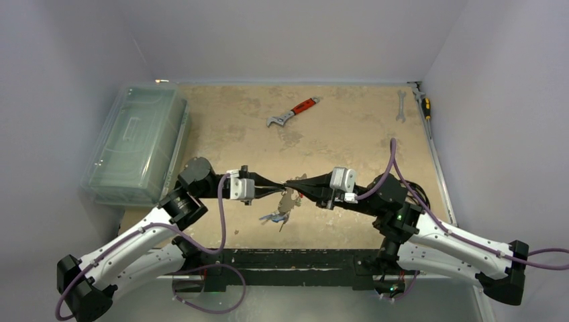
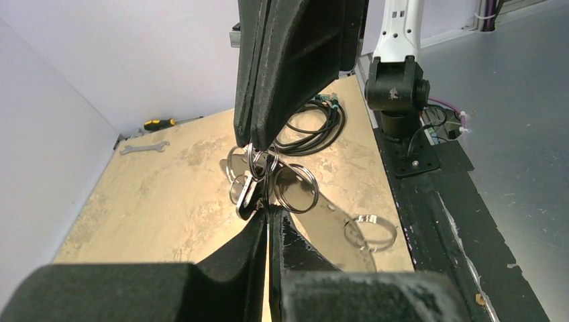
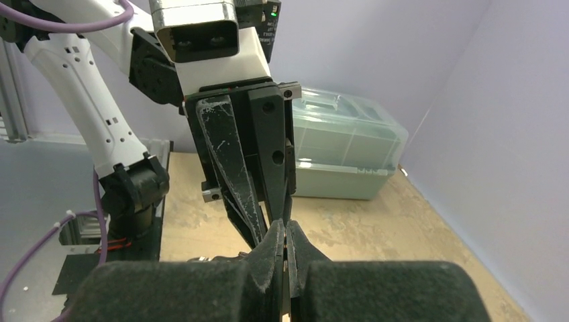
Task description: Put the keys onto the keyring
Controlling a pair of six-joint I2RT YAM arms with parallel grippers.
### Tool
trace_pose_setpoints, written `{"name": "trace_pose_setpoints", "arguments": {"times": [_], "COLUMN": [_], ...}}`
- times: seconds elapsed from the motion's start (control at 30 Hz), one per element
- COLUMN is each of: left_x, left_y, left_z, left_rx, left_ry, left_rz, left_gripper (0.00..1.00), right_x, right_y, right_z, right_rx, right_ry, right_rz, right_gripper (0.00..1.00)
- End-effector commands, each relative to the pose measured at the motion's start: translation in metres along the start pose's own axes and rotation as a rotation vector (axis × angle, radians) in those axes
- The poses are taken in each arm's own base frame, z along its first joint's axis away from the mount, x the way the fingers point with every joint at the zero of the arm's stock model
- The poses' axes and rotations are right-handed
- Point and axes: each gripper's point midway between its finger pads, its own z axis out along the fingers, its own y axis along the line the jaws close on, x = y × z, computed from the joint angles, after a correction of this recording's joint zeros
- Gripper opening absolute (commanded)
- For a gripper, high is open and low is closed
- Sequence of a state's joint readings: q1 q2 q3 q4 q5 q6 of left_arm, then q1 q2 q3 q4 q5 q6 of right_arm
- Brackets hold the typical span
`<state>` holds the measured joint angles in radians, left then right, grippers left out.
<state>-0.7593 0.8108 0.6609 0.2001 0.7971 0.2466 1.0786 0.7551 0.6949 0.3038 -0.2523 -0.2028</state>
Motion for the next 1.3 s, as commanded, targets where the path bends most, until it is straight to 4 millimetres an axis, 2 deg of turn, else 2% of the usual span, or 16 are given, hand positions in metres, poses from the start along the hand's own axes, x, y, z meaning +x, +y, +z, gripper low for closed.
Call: {"name": "trace_pose_setpoints", "arguments": {"times": [0.0, 0.13, 0.23, 0.27, 0.47, 0.57, 0.73, 0.8, 0.83, 0.97, 1.13, 1.27], "left_x": [-0.019, -0.017, -0.012, -0.007, 0.010, 0.021, 0.018, 0.020, 0.012, 0.005, 0.009, 0.011], "left_y": [0.003, 0.002, 0.004, 0.007, 0.027, 0.039, 0.062, 0.077, 0.087, 0.119, 0.135, 0.142], "left_z": [-0.002, -0.001, -0.002, -0.004, -0.024, -0.034, -0.051, -0.065, -0.072, -0.116, -0.156, -0.173], "left_rx": [-0.001, 0.008, 0.002, -0.011, -0.163, -0.248, -0.393, -0.509, -0.580, -0.887, -1.120, -1.218], "left_ry": [-0.046, -0.041, -0.011, 0.017, 0.149, 0.213, 0.253, 0.287, 0.274, 0.305, 0.362, 0.385], "left_rz": [0.056, 0.050, 0.068, 0.077, 0.162, 0.168, 0.216, 0.229, 0.249, 0.256, 0.228, 0.203], "left_gripper": [0.00, 0.00, 0.27, 0.33, 0.50, 0.53, 0.53, 0.53, 0.53, 0.60, 0.66, 0.66], "right_x": [-0.010, -0.010, -0.015, -0.017, -0.018, -0.015, -0.008, -0.005, -0.004, 0.005, 0.014, 0.020], "right_y": [-0.005, -0.006, -0.009, -0.009, -0.012, -0.013, -0.014, -0.017, -0.019, -0.026, -0.034, -0.040], "right_z": [-0.003, -0.003, -0.004, -0.004, -0.008, -0.008, -0.008, -0.007, -0.005, 0.002, 0.019, 0.036], "right_rx": [0.026, 0.032, 0.044, 0.047, 0.063, 0.068, 0.082, 0.100, 0.110, 0.143, 0.172, 0.186], "right_ry": [-0.038, -0.037, -0.050, -0.052, -0.043, -0.035, -0.027, -0.026, -0.028, -0.016, -0.007, -0.002], "right_rz": [-0.011, -0.012, -0.019, -0.022, -0.033, -0.031, -0.027, -0.027, -0.027, -0.028, -0.029, -0.038], "right_gripper": [0.00, 0.00, 0.00, 0.00, 0.00, 0.00, 0.00, 0.00, 0.00, 0.00, 0.00, 0.00]}}
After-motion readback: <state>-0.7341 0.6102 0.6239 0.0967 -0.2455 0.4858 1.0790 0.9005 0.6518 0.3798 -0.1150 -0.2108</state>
